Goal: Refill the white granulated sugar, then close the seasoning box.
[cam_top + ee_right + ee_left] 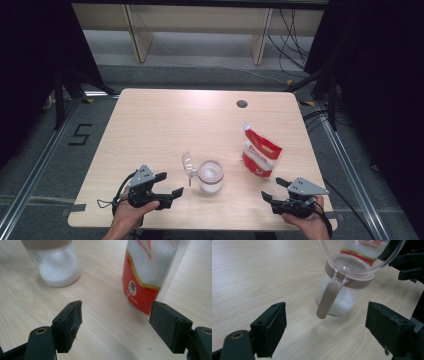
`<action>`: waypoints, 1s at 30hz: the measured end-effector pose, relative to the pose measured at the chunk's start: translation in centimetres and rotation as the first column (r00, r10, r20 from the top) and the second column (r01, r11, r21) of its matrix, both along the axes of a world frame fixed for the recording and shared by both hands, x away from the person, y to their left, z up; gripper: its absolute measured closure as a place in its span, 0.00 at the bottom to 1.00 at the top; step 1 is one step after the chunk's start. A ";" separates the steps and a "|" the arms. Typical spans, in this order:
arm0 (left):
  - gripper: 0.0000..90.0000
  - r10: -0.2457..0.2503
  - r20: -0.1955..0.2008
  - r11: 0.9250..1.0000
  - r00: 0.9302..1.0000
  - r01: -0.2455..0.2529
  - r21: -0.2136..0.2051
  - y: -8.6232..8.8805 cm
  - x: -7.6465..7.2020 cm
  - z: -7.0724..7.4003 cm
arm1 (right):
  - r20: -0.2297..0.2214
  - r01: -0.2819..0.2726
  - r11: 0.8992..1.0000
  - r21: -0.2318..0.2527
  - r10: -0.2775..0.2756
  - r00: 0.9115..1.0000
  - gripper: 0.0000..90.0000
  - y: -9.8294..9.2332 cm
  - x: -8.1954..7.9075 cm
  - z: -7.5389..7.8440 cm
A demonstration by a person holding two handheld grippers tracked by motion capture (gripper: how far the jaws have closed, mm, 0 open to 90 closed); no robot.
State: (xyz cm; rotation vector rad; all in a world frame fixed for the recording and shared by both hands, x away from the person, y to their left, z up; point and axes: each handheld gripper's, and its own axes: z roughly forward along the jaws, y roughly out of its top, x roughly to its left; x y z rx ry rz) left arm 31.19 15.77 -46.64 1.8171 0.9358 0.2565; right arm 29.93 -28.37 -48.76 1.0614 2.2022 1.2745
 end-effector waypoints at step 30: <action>0.91 0.007 0.117 1.000 0.993 -0.009 0.021 -1.0 0.3 1.9 | -0.016 0.002 1.000 -0.015 -0.003 1.000 0.30 0.3 0.0 0.1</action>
